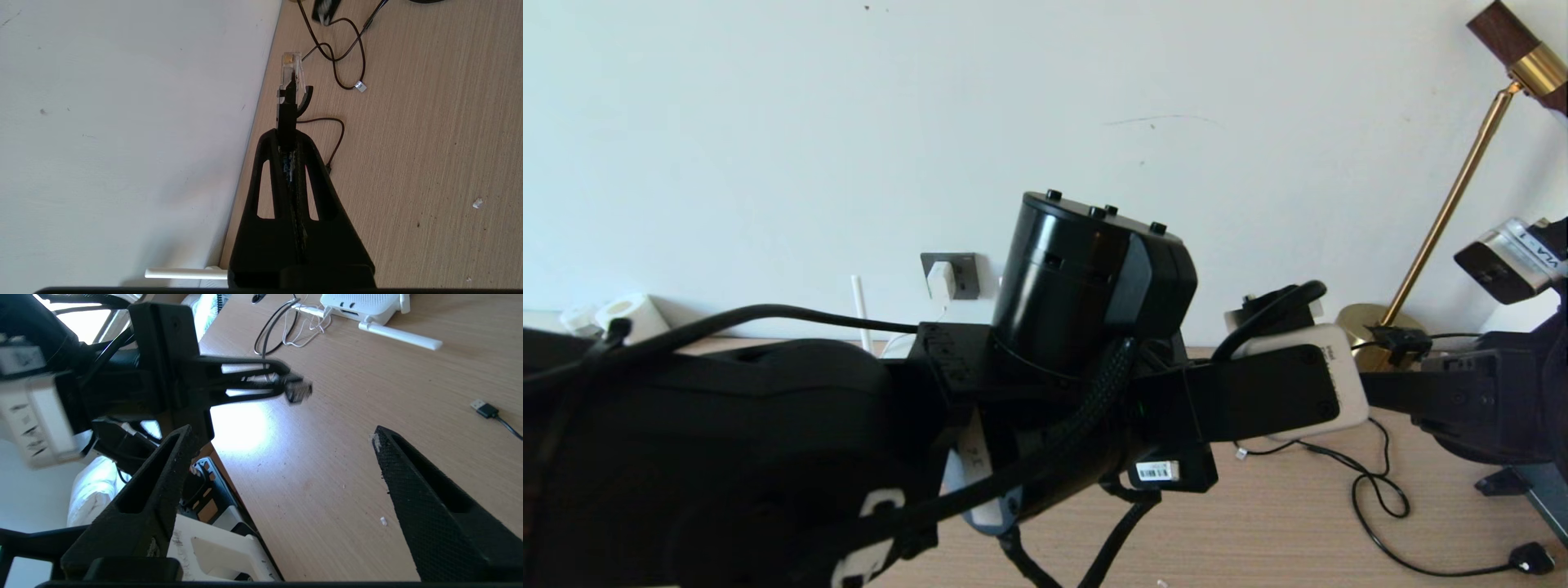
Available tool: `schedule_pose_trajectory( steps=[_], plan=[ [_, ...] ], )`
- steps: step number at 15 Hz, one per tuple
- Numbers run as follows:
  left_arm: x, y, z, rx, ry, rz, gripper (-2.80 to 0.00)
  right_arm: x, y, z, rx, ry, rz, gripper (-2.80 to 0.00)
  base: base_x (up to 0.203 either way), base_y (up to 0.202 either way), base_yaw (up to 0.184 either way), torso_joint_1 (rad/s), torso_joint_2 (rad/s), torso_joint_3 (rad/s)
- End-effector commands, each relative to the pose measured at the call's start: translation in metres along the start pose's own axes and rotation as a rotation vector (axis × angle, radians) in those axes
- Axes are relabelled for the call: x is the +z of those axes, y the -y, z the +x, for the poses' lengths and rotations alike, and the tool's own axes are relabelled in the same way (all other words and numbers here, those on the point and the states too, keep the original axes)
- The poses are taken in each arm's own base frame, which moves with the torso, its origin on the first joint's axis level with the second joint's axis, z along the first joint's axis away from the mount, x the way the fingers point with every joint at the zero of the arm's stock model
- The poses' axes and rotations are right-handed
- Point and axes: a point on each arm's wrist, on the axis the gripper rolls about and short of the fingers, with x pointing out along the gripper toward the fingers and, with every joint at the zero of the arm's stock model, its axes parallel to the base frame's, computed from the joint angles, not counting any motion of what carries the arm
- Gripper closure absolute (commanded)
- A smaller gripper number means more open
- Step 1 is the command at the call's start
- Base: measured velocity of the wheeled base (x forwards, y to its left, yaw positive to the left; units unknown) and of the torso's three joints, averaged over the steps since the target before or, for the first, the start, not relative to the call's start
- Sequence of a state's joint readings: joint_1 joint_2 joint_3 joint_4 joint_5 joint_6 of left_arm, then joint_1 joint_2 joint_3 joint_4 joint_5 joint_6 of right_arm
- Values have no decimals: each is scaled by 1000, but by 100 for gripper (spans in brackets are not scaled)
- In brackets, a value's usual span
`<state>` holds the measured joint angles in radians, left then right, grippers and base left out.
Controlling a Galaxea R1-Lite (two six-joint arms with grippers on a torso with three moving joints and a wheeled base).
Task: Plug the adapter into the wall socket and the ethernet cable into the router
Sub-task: Plug cable into router interface
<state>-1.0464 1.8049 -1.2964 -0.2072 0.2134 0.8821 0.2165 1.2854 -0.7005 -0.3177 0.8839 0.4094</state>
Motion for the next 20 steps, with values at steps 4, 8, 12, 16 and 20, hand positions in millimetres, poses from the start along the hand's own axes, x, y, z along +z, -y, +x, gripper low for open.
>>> schedule_pose_trajectory(
  steps=[4,8,12,16,20],
  plan=[
    [8,2,-7,-2,27,8,0,0,11,15,25,-18,-4,-280,0,0,0,0,0,0],
    [12,4,-9,-5,44,10,0,2,15,22,30,-19,-10,-280,0,0,0,0,0,0],
    [15,6,-10,-10,53,13,0,4,14,22,29,-13,-17,-280,0,0,0,0,0,0],
    [16,9,-10,-16,57,16,0,4,11,22,38,-12,-25,0,0,0,0,0,0,0],
    [16,11,-8,-21,55,17,0,5,10,23,45,-15,-29,0,0,0,0,0,0,0]
  ],
)
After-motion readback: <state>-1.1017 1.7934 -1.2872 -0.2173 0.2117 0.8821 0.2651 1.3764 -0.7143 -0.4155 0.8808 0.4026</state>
